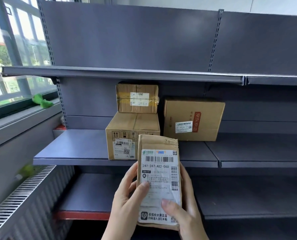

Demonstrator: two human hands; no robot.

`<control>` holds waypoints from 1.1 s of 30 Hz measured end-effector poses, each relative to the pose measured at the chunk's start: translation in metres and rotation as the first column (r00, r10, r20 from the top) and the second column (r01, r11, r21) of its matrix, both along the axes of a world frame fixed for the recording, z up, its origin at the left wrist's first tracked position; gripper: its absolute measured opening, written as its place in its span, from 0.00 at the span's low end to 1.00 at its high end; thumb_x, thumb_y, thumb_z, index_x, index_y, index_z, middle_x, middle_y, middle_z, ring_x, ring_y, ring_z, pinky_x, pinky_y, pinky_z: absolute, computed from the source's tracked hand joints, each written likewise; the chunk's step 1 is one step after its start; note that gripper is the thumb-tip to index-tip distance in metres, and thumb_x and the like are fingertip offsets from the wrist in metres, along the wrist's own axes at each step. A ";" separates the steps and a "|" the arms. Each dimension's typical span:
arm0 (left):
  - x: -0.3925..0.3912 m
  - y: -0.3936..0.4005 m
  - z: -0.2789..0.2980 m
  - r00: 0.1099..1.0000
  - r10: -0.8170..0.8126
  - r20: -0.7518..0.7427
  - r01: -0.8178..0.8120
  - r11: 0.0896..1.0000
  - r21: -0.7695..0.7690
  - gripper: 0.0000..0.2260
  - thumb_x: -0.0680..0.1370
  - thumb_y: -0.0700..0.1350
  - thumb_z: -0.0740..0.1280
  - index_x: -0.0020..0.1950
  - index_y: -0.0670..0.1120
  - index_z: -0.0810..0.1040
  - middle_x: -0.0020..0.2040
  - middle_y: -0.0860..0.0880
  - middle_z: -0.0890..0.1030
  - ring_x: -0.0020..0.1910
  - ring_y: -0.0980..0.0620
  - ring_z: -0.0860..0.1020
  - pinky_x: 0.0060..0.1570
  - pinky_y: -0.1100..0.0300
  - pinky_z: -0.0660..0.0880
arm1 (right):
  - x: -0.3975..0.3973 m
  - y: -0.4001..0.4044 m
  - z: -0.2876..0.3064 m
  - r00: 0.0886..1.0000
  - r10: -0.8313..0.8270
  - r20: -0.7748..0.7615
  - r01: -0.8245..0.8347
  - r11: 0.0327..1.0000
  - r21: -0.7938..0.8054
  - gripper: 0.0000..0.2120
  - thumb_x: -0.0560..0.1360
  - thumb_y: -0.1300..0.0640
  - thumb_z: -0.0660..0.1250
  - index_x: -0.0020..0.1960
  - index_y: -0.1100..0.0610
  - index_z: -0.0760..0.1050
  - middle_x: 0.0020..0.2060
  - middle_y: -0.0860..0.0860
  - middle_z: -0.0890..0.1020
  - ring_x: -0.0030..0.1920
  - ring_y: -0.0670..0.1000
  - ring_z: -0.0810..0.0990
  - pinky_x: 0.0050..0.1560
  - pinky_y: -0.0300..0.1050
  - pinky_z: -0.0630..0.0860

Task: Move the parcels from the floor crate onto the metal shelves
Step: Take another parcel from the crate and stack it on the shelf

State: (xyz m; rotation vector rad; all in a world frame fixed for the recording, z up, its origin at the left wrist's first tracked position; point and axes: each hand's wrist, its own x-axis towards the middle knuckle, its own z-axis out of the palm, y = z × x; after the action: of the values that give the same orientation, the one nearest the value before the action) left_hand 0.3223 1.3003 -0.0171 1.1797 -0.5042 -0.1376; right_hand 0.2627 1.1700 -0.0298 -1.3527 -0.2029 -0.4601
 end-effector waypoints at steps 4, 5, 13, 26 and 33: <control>0.001 -0.001 -0.002 1.000 -0.013 0.003 0.013 0.999 0.045 0.19 0.69 0.46 0.67 0.57 0.63 0.77 0.52 0.50 0.84 0.51 0.49 0.82 0.42 0.62 0.79 | 0.002 -0.001 -0.004 1.000 -0.005 0.003 0.005 1.000 0.030 0.35 0.63 0.57 0.72 0.66 0.35 0.66 0.62 0.50 0.78 0.61 0.56 0.77 0.53 0.50 0.78; 0.001 -0.002 -0.003 1.000 -0.015 -0.004 0.015 0.999 0.051 0.19 0.69 0.47 0.68 0.57 0.63 0.77 0.53 0.50 0.84 0.51 0.49 0.82 0.42 0.61 0.79 | 0.002 -0.001 -0.005 1.000 -0.011 -0.002 0.011 0.999 0.039 0.36 0.63 0.57 0.72 0.66 0.36 0.66 0.62 0.50 0.78 0.61 0.56 0.77 0.53 0.49 0.78; 0.006 -0.016 -0.011 0.999 0.002 -0.048 0.002 0.997 0.082 0.27 0.59 0.55 0.72 0.59 0.59 0.77 0.53 0.51 0.84 0.52 0.50 0.82 0.42 0.62 0.78 | 0.006 -0.016 -0.020 0.999 -0.023 -0.027 0.025 0.995 0.100 0.39 0.61 0.58 0.74 0.67 0.38 0.66 0.63 0.52 0.77 0.63 0.58 0.76 0.59 0.58 0.74; 0.001 -0.016 -0.002 1.000 -0.002 0.019 -0.001 0.990 0.143 0.27 0.61 0.57 0.72 0.60 0.63 0.75 0.60 0.50 0.80 0.59 0.48 0.79 0.54 0.50 0.77 | -0.005 -0.024 -0.011 0.999 -0.033 -0.033 0.033 0.999 -0.006 0.36 0.64 0.55 0.72 0.67 0.34 0.63 0.63 0.48 0.77 0.62 0.54 0.76 0.56 0.52 0.77; 0.043 0.012 0.070 0.928 0.117 0.354 -0.244 0.909 0.339 0.24 0.62 0.63 0.65 0.57 0.68 0.69 0.63 0.58 0.74 0.64 0.58 0.70 0.60 0.58 0.69 | -0.007 -0.042 0.007 0.995 0.046 -0.090 -0.058 0.989 -0.134 0.36 0.64 0.53 0.73 0.67 0.35 0.64 0.63 0.48 0.77 0.64 0.53 0.75 0.58 0.51 0.76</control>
State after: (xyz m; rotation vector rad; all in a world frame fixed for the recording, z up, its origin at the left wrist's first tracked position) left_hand 0.3648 1.3126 0.0526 1.6377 -0.6741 0.1343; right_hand 0.2553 1.1279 -0.0232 -1.4953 -0.2004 -0.3477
